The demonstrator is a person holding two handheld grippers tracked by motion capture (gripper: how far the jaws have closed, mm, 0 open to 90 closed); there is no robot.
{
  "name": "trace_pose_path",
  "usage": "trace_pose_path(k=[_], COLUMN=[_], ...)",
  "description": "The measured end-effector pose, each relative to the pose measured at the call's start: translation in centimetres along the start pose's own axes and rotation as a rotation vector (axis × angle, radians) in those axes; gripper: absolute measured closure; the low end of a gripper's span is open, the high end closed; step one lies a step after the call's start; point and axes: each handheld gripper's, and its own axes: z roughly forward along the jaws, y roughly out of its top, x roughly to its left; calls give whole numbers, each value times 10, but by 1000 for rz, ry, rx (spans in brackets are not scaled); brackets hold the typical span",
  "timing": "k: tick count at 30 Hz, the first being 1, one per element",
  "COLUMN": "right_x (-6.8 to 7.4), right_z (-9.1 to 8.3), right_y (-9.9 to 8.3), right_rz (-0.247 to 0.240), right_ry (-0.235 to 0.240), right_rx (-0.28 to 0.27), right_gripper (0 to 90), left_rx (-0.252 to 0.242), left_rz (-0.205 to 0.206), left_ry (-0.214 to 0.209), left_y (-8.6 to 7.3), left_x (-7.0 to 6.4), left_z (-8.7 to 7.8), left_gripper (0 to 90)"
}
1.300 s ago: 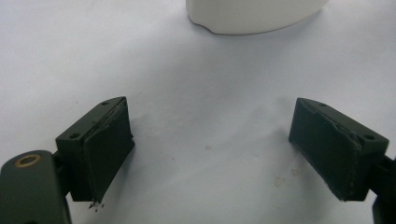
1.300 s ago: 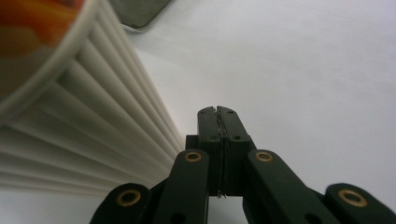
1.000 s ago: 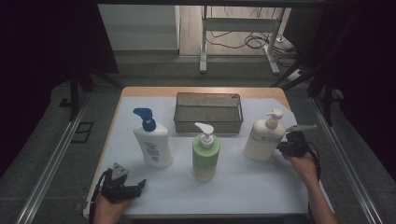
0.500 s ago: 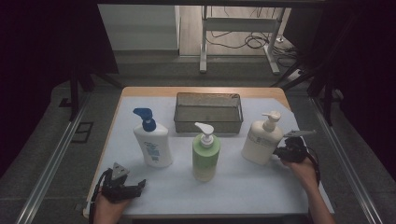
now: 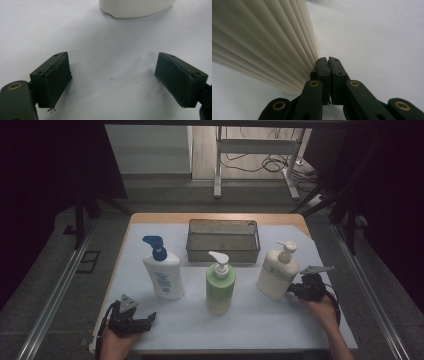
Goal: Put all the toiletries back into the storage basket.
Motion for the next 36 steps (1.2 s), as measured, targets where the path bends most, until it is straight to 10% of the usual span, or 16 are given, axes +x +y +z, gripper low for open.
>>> trace_pose_path(k=[13, 36], right_x=[10, 40], right_z=[0, -58], right_y=[-8, -14], right_rz=[-16, -28], right_ry=[14, -5], right_rx=[20, -39], right_gripper=[797, 624], left_rx=[0, -1], left_rz=[0, 0], left_ry=[0, 1], left_y=[0, 0], left_x=[0, 0], left_z=[0, 0], left_gripper=[127, 127])
